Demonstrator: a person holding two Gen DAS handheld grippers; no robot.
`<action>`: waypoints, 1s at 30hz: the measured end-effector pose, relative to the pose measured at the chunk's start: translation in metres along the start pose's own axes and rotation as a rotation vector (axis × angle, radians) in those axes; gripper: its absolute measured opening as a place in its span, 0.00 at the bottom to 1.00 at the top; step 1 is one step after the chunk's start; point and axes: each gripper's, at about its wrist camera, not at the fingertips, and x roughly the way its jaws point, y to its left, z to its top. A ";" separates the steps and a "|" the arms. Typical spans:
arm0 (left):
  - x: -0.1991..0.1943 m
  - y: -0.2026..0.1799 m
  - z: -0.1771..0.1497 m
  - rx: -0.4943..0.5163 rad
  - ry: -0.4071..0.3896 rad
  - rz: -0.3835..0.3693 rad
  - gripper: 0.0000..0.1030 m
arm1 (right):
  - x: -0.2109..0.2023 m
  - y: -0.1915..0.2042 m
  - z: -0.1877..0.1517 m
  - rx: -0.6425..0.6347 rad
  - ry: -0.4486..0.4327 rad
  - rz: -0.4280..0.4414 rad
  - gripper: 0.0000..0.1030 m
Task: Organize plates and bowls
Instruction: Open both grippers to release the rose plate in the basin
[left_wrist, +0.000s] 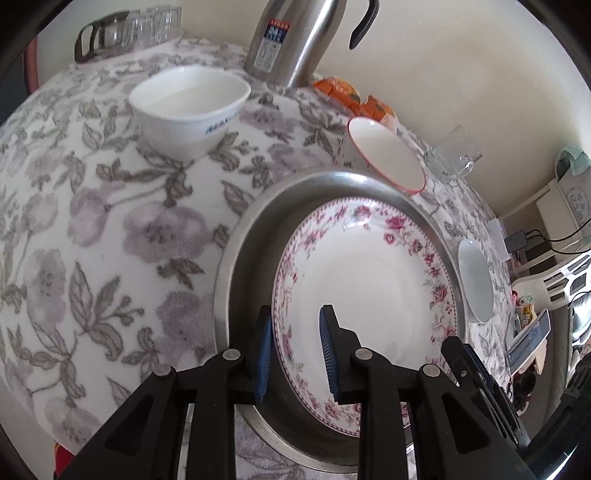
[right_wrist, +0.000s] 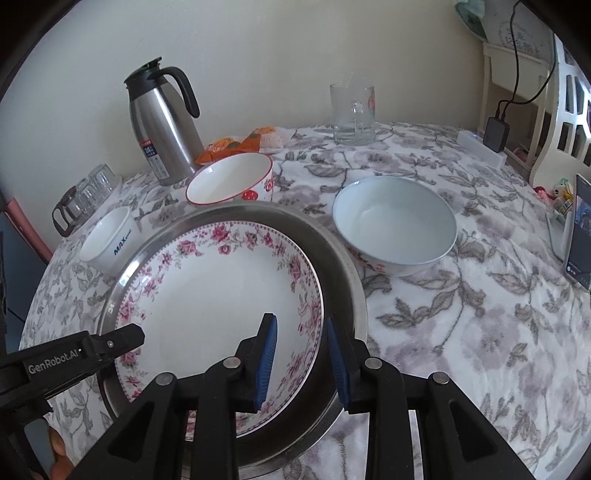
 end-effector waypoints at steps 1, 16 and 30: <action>-0.002 -0.001 0.000 0.003 -0.010 0.003 0.26 | -0.001 -0.001 0.000 0.002 -0.003 0.000 0.30; -0.032 -0.029 0.001 0.169 -0.165 0.133 0.56 | -0.007 0.006 0.001 -0.035 -0.031 -0.004 0.72; -0.024 -0.017 0.001 0.144 -0.162 0.261 0.94 | -0.004 0.005 0.001 -0.067 -0.041 -0.039 1.00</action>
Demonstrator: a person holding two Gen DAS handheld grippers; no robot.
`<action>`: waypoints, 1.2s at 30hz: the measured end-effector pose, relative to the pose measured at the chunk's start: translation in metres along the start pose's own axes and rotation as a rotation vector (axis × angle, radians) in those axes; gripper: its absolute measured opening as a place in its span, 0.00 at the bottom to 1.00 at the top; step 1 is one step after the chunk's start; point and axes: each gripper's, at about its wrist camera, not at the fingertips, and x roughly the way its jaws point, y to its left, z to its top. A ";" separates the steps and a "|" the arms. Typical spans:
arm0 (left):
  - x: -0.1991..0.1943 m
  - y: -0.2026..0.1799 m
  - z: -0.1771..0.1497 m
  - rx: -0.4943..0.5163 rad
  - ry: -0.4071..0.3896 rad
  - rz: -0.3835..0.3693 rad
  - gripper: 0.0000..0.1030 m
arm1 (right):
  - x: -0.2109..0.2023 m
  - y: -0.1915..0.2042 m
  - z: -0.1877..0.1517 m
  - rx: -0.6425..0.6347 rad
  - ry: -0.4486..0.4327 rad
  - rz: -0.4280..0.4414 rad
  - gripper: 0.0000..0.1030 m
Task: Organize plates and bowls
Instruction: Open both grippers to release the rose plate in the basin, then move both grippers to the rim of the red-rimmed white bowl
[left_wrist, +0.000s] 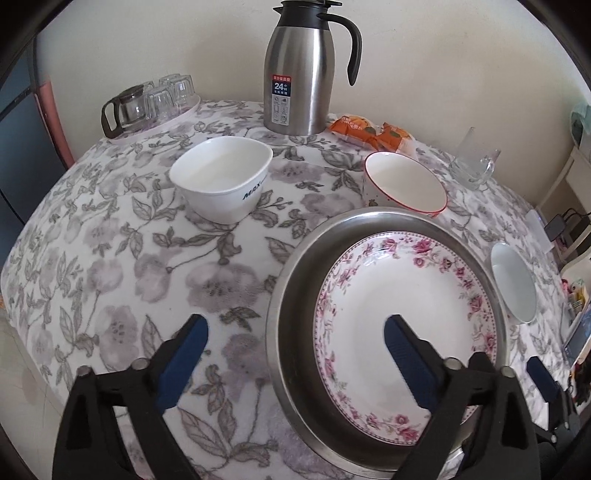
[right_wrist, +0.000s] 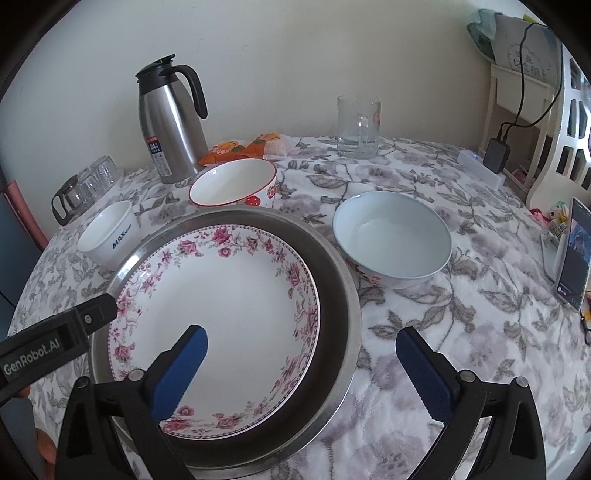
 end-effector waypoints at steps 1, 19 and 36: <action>-0.001 0.000 0.000 -0.001 -0.006 0.013 0.94 | -0.001 -0.002 0.001 0.006 -0.008 -0.008 1.00; -0.002 -0.017 0.031 -0.042 -0.107 -0.039 0.95 | -0.001 -0.056 0.032 0.267 -0.094 -0.069 1.00; 0.019 -0.049 0.087 -0.018 -0.051 -0.085 0.95 | 0.022 -0.036 0.075 0.172 -0.087 -0.073 1.00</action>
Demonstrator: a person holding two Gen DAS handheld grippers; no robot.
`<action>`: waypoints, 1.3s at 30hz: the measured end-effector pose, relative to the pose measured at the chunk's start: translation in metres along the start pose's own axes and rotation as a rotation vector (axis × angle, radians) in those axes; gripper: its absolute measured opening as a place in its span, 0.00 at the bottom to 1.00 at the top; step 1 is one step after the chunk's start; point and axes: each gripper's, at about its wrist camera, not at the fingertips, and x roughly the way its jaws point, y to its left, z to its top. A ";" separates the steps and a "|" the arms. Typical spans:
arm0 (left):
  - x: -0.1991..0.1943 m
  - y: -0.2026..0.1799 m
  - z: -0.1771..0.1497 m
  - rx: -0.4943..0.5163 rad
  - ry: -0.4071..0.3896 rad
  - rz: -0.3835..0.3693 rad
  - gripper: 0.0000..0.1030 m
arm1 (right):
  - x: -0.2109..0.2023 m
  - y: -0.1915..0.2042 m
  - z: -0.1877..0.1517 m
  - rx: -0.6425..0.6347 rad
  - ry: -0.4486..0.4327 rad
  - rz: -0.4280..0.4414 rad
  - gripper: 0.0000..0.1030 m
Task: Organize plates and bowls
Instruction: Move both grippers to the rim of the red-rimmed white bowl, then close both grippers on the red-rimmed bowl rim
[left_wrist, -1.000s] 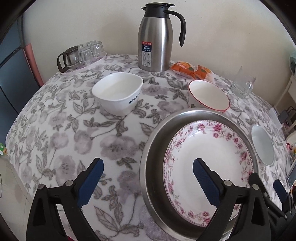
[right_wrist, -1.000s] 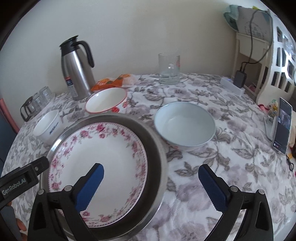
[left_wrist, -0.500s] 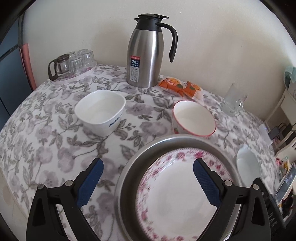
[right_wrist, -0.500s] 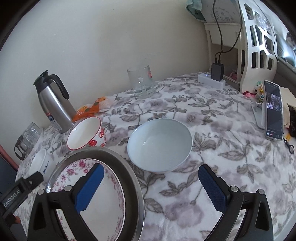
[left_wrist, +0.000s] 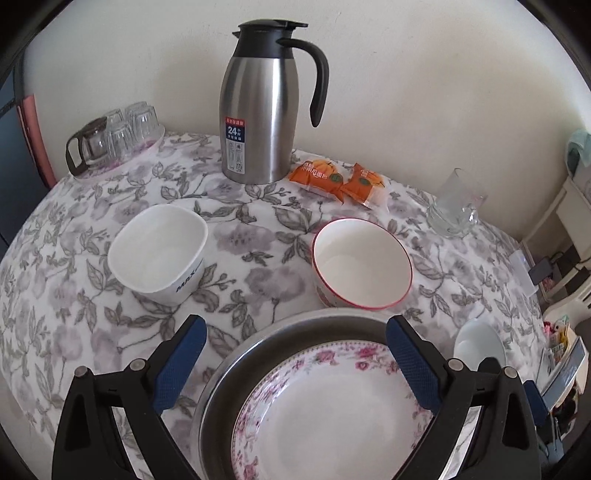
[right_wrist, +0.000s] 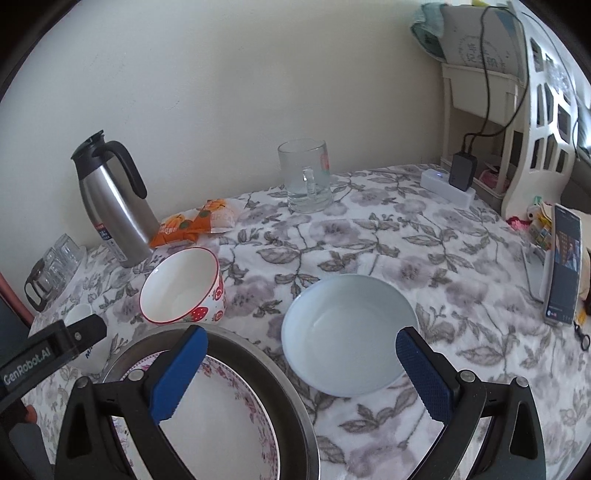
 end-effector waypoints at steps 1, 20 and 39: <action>0.002 0.001 0.002 -0.003 0.005 -0.001 0.95 | 0.002 0.001 0.001 -0.004 0.003 0.001 1.00; 0.056 0.001 0.030 -0.090 0.094 -0.087 0.95 | 0.054 0.022 0.030 -0.034 0.113 0.059 1.00; 0.103 0.003 0.044 -0.078 0.153 -0.129 0.54 | 0.116 0.061 0.054 -0.098 0.266 0.142 0.38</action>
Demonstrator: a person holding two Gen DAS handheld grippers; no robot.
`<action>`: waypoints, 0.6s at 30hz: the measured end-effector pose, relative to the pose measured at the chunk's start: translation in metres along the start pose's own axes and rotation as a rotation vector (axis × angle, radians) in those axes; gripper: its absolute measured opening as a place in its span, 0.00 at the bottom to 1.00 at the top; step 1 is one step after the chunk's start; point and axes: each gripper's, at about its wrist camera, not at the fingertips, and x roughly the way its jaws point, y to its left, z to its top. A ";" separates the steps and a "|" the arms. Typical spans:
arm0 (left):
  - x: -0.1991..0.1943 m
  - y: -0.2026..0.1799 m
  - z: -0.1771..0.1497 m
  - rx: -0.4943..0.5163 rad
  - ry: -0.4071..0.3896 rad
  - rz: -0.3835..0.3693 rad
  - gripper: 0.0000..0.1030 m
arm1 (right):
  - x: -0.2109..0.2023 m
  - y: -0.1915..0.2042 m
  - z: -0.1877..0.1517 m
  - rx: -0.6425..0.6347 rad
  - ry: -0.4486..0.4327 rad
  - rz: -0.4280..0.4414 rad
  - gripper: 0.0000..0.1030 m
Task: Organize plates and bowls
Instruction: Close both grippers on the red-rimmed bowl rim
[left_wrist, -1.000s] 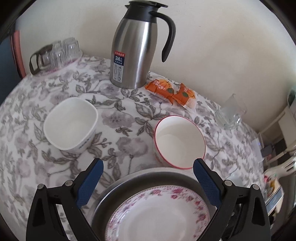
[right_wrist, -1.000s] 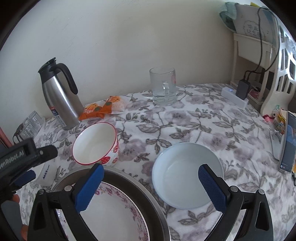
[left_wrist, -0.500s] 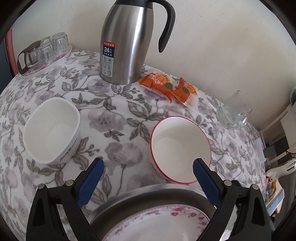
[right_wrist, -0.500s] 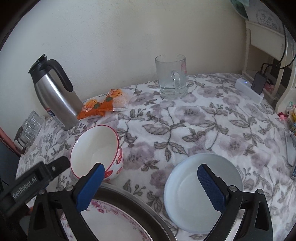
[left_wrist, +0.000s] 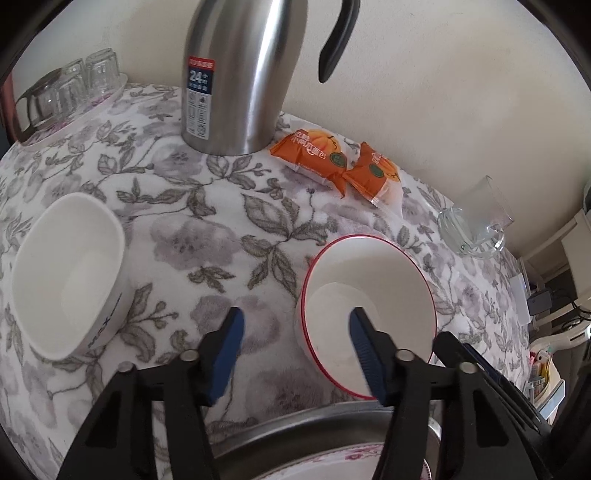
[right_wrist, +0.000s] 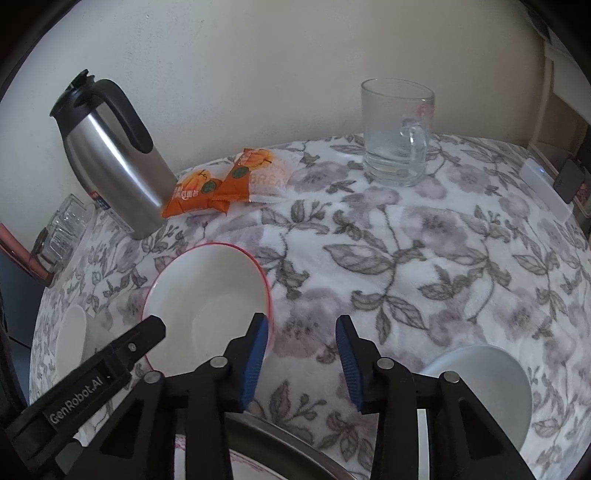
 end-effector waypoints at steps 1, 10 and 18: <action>0.002 0.000 0.001 0.004 0.003 0.001 0.50 | 0.002 0.002 0.002 -0.007 0.010 -0.006 0.36; 0.021 0.003 0.002 0.015 0.053 -0.025 0.21 | 0.020 0.014 0.007 -0.044 0.056 -0.005 0.20; 0.028 0.004 0.000 0.008 0.072 -0.067 0.16 | 0.027 0.021 0.005 -0.060 0.078 0.008 0.10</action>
